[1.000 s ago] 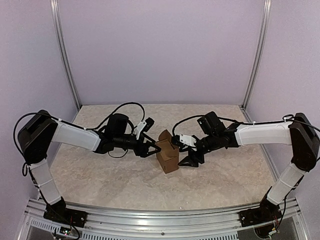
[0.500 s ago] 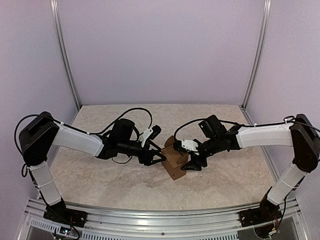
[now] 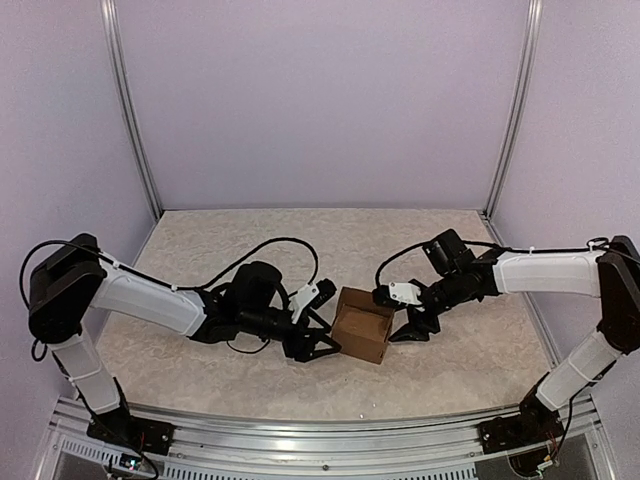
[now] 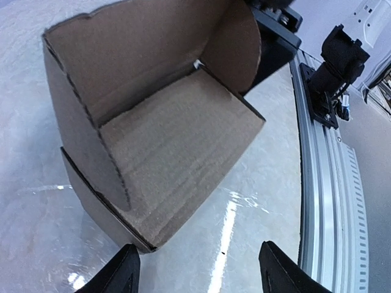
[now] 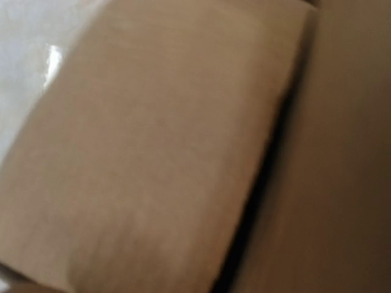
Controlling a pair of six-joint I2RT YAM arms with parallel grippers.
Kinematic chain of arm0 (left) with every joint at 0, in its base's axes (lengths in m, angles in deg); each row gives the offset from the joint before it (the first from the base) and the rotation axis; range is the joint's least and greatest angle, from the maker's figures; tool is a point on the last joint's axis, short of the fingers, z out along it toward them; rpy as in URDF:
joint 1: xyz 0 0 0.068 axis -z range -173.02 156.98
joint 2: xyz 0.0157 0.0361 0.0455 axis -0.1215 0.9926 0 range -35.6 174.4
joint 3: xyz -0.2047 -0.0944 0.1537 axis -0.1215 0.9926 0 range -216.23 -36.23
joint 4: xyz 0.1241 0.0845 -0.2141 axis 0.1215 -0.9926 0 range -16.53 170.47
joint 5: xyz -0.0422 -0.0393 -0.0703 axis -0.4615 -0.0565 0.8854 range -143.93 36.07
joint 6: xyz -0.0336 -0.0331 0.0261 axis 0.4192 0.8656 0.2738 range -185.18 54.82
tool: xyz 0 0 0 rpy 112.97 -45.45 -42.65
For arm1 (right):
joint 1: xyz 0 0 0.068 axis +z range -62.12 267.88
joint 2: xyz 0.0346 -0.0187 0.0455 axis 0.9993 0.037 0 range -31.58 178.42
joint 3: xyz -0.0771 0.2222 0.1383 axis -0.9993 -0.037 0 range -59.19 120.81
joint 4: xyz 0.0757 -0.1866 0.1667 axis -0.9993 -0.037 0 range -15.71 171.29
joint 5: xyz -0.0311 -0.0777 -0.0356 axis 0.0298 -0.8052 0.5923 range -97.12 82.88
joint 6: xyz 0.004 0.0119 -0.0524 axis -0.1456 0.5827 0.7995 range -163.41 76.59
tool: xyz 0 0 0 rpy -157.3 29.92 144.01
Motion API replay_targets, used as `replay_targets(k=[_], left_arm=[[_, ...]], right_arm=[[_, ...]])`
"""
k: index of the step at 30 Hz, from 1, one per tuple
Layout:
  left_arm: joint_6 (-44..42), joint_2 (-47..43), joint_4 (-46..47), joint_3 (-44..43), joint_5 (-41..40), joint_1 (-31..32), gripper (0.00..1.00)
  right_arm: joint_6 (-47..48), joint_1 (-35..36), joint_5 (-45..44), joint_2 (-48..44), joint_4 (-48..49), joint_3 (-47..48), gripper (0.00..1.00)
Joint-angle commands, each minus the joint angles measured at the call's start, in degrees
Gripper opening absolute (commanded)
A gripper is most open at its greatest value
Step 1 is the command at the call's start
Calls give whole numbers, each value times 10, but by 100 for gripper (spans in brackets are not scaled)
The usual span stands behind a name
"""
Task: Fold the paper box
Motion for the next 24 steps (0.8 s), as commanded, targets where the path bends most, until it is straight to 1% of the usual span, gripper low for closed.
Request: replay_targets(k=[1, 7, 10, 13, 16, 20, 22, 24], left_arm=[[22, -19, -57, 23, -22, 20, 64], [50, -87, -123, 30, -89, 33, 64], [54, -118, -158, 3, -151, 49, 64], [51, -132, -183, -48, -196, 77, 63], [48, -123, -184, -104, -233, 105, 61], [77, -74, -192, -166, -301, 123, 60], [84, -55, -192, -179, -317, 124, 59], [90, -38, -190, -187, -314, 124, 59]], right_arm=[[28, -8, 11, -26, -6, -17, 71], [21, -13, 24, -47, 4, -32, 71], [21, -18, 27, -50, 6, -34, 71], [19, -27, 36, -57, 5, -35, 71], [19, -38, 45, -67, 4, -37, 71], [22, -60, 65, -80, 0, -40, 68], [22, -71, 74, -87, -1, -40, 66], [17, -79, 89, -91, -2, -36, 64]])
